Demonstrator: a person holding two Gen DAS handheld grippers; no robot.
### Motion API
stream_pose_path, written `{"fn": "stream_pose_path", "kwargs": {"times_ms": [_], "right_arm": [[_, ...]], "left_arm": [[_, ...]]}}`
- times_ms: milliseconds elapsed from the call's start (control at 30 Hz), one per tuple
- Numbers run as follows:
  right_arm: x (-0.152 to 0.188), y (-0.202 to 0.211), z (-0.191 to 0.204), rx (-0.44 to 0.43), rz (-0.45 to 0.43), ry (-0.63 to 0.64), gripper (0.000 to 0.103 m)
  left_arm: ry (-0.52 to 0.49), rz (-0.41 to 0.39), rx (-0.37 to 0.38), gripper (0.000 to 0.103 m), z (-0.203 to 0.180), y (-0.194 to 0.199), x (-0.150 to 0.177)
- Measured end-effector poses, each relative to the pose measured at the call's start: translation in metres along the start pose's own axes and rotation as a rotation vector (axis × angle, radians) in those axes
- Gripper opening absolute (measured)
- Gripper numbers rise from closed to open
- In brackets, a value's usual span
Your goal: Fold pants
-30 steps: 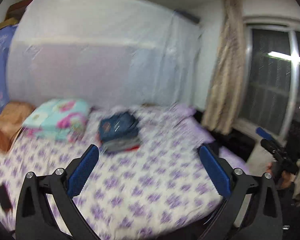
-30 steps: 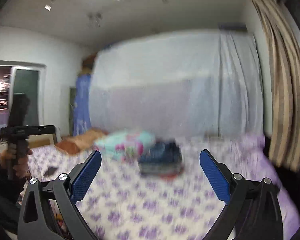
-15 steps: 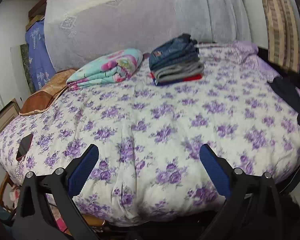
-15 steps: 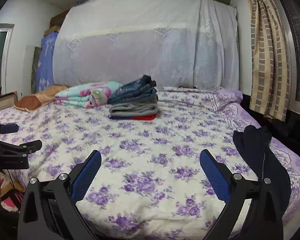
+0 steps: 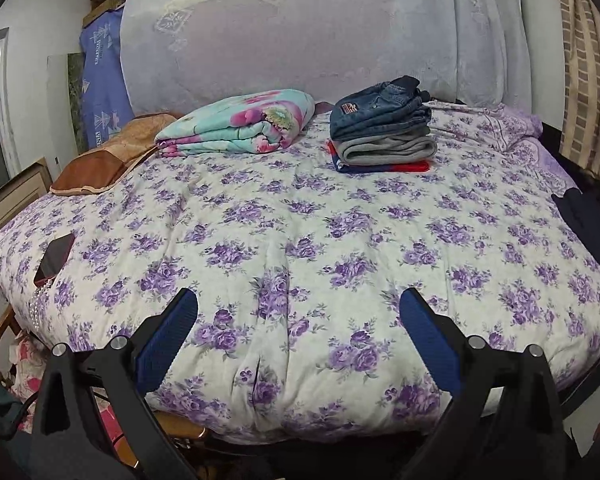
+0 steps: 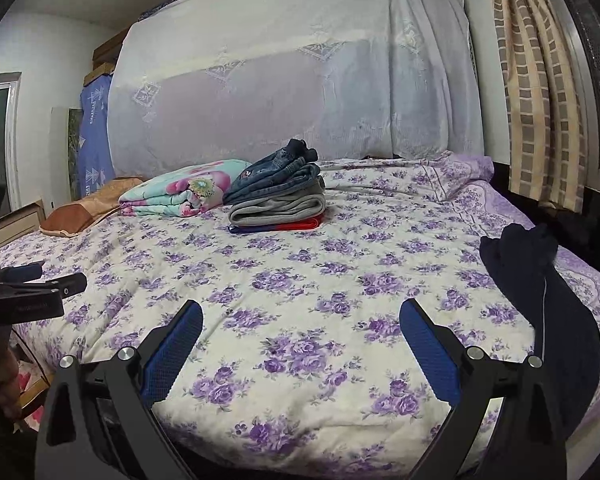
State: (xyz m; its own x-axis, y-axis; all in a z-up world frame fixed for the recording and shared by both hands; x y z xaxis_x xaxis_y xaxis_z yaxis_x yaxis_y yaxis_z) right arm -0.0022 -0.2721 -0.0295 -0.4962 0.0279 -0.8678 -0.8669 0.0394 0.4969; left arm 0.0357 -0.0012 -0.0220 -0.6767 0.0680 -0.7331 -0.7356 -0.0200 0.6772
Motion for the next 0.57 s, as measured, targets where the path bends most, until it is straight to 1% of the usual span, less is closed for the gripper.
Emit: {"fn": "stream_pose_path", "kwargs": {"times_ms": [133, 367, 433, 567], "right_arm": [[0.002, 0.000, 0.002, -0.005, 0.006, -0.001, 0.099], [0.002, -0.001, 0.002, -0.006, 0.008, -0.001, 0.099], [0.003, 0.000, 0.003, -0.006, 0.010, -0.002, 0.099], [0.004, 0.000, 0.004, -0.006, 0.011, -0.004, 0.099]], "left_arm": [[0.005, -0.013, 0.002, 0.098, 0.000, 0.001, -0.001], [-0.001, 0.024, 0.028, 0.098, -0.003, -0.006, 0.002], [-0.004, 0.039, 0.023, 0.098, -0.003, -0.009, 0.004], [-0.013, 0.039, 0.012, 0.098, -0.005, -0.009, 0.005]]}}
Point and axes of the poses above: each gripper's, at about its wrist camera, not at the fingertips, and y roughly against the way its jaws point, z to its left, x to its underside, the point moved 10 cm from there along -y, roughly the way its jaws point, and after that the axes turned 10 degrees about z, right-handed, at the moved point
